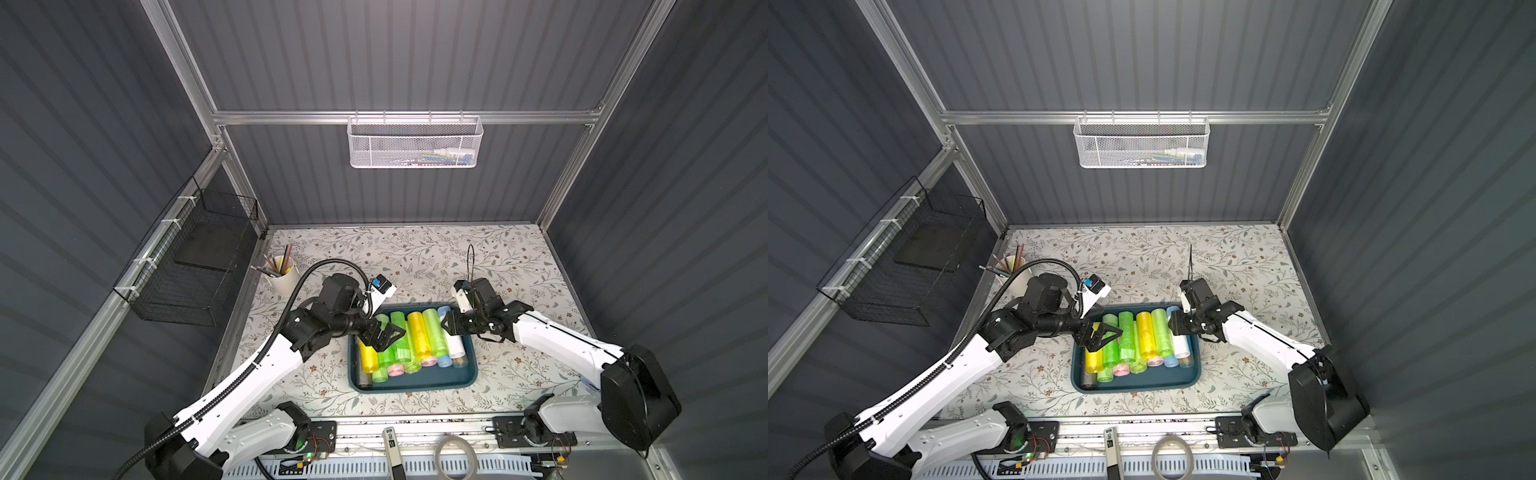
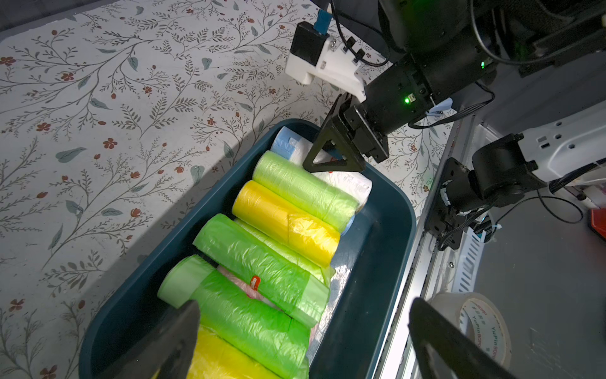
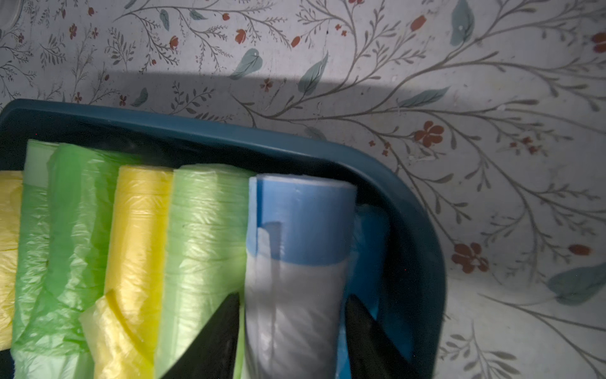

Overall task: Put the roll of trash bags into the storage box
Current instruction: Place the roll of trash bags in the storage box.

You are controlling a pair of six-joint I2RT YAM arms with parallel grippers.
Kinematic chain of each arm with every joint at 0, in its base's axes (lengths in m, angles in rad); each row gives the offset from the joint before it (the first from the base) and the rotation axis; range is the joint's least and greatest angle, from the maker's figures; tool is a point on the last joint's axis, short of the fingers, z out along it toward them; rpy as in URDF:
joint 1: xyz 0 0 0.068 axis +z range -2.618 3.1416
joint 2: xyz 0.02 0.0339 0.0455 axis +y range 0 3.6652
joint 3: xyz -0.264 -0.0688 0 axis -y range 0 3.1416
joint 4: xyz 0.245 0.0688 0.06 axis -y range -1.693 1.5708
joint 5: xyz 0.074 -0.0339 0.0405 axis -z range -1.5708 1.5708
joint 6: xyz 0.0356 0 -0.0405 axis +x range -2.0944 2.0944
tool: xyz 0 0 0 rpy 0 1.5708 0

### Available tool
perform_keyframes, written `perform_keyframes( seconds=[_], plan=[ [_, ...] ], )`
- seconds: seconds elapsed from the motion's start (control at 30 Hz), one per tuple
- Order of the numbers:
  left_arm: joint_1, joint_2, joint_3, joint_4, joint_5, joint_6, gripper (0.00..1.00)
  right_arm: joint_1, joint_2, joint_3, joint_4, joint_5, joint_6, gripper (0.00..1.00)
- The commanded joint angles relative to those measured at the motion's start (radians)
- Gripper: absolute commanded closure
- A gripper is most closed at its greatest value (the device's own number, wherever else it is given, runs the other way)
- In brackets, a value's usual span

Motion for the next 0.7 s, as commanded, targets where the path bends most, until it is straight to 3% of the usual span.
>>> perform_keyframes(
  seconds=[0.0, 0.4, 0.67],
  plan=[
    [0.001, -0.005, 0.007, -0.011, 0.024, 0.016, 0.0, 0.006, -0.018, 0.024, -0.013, 0.007, -0.01, 0.47],
    [0.0, -0.006, 0.004, -0.01, 0.023, 0.016, 0.0, 0.006, -0.066, 0.024, -0.006, 0.025, -0.016, 0.46],
    [0.001, -0.001, 0.003, -0.012, 0.018, 0.017, 0.0, 0.006, -0.148, 0.011, 0.012, 0.068, -0.031, 0.36]
  ],
)
